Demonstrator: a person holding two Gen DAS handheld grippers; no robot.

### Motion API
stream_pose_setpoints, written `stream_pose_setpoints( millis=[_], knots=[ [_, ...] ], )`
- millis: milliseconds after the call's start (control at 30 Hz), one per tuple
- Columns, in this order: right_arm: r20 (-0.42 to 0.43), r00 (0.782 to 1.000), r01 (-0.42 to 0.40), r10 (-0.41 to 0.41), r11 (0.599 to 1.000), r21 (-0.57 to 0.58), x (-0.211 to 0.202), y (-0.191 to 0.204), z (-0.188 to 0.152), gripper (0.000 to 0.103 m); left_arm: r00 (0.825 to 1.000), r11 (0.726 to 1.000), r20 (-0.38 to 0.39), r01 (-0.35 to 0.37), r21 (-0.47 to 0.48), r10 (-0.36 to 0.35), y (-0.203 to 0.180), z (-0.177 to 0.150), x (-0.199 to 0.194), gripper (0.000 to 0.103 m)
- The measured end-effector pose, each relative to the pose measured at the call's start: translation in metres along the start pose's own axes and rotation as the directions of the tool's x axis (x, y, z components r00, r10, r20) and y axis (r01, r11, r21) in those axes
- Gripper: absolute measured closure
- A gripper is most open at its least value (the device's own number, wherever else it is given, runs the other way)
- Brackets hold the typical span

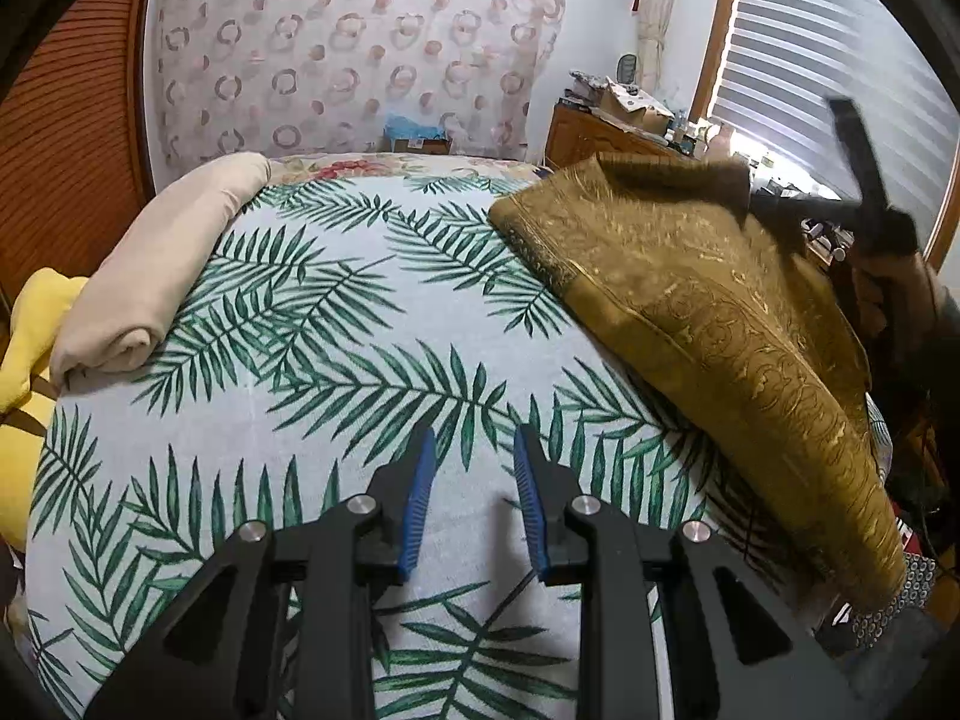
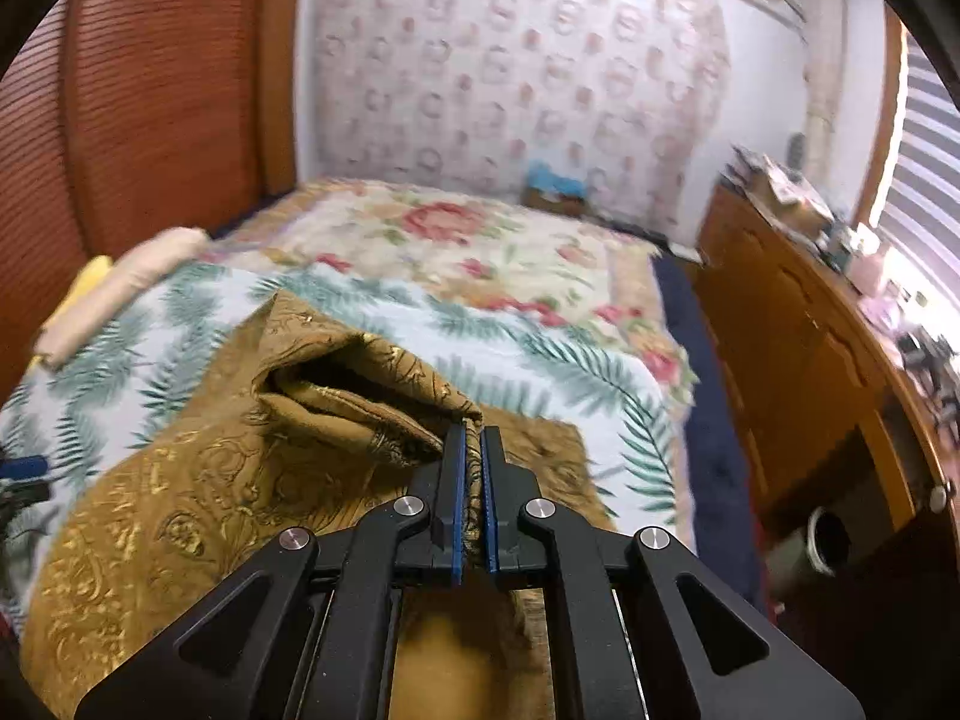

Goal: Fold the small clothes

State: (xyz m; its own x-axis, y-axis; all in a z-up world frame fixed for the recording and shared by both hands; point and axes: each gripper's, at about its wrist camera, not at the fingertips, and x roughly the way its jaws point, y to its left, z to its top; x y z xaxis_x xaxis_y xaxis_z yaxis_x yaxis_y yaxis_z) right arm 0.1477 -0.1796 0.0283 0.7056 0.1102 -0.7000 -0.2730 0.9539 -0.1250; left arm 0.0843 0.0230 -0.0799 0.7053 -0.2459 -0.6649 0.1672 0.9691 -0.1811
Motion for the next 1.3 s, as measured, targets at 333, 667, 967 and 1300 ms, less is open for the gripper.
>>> stream_pose_setpoints(
  millis=[333,667,967,1300],
  knots=[
    [-0.051,0.998,0.044,-0.041,0.997,0.064,0.008,-0.029,-0.023,0.084,0.998,0.995,0.042,0.050,0.087,-0.054,-0.038,0.037,-0.002,0.078],
    [-0.026,0.999,-0.034,0.035,0.999,0.022,-0.013,-0.024,-0.031,0.048,0.997,0.985,-0.002,0.080,0.153,-0.081,-0.074,0.096,0.041,0.076],
    [-0.102,0.991,-0.092,0.091,0.996,-0.002,0.042,-0.032,-0.010,0.047,0.996,0.988,-0.070,0.057,0.141,-0.047,-0.064,0.124,0.095,0.076],
    [-0.207,0.967,-0.159,0.152,0.987,-0.020,0.097,-0.037,0.000,0.065,0.991,0.993,-0.127,0.058,0.099,-0.045,-0.046,0.133,0.136,0.076]
  ],
)
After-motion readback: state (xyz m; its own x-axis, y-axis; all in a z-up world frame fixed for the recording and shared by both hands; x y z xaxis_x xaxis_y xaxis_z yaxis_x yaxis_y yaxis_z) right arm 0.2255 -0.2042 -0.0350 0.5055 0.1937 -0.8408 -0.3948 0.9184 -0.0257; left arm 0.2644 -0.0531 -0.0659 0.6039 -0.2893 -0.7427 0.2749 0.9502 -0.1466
